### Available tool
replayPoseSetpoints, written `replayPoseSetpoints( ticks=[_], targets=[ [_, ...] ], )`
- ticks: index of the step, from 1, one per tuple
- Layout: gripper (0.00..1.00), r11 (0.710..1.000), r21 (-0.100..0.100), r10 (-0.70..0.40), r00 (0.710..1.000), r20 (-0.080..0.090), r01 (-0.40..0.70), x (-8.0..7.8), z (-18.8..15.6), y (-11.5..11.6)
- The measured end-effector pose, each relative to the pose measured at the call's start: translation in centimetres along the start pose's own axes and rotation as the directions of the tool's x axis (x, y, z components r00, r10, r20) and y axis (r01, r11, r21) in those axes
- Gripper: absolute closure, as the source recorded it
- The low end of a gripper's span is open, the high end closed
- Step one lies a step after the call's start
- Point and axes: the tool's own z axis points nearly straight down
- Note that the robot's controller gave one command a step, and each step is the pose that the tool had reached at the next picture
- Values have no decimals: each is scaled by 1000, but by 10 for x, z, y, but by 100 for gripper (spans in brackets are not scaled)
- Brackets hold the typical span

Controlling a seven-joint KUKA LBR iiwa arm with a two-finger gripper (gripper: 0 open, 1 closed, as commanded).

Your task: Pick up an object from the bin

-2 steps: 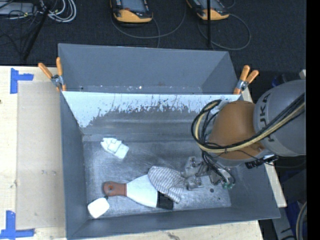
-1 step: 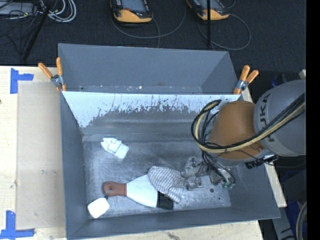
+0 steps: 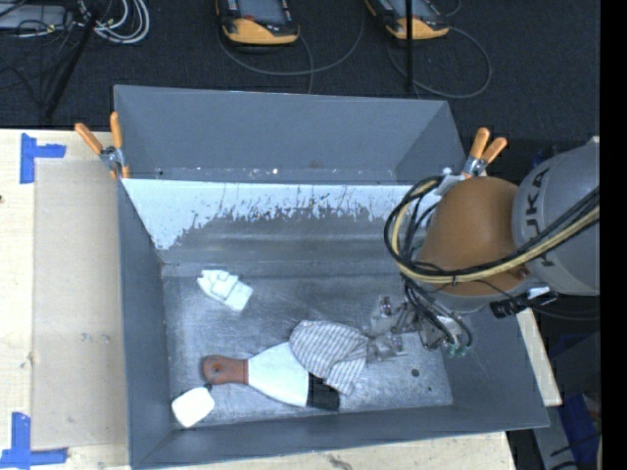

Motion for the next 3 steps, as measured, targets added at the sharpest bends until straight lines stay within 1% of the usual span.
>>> replayPoseSetpoints(
  ticks=[1, 2, 3],
  targets=[
    [100, 1000, 2, 8, 1000, 15, -8, 3, -33, -8],
    [100, 1000, 2, 13, 1000, 7, -13, 9, -32, -6],
    [100, 1000, 0, 2, 1000, 2, -2, 7, -79, -5]
  ],
)
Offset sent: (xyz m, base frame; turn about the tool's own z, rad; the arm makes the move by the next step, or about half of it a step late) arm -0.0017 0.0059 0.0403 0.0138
